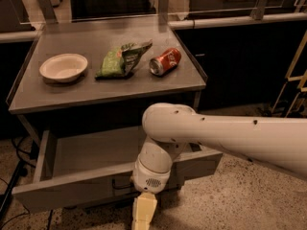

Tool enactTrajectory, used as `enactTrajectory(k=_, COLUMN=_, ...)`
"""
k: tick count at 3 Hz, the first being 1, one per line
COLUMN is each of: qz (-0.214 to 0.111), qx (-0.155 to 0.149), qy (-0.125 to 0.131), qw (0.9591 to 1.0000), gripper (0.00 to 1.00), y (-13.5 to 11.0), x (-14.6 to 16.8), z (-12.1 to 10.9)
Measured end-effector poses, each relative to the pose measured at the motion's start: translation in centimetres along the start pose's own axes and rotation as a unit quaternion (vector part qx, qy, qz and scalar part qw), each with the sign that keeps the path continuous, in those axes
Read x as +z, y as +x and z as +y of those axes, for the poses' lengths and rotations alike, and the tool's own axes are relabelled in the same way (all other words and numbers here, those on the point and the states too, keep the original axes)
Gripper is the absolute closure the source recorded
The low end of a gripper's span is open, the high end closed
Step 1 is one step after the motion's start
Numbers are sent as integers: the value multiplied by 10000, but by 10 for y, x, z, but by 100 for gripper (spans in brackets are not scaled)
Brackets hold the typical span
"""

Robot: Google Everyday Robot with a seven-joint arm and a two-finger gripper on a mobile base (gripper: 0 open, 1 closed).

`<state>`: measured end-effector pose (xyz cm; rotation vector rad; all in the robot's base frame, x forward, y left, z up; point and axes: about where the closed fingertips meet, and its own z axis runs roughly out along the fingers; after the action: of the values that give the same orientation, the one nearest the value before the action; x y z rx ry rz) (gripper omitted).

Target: Open top drawer

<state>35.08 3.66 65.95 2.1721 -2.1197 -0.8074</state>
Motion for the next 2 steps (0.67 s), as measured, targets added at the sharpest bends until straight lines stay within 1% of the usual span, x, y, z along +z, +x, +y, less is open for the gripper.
enactTrajectory(k=1, qz=0, qx=-1, qy=-2, qw=10000, gripper=0, y=-1, x=-2, z=1)
enactTrajectory(k=2, qz=62, qx=-62, qy=-227, qw=9997, gripper=0, y=5, x=-5, z=36)
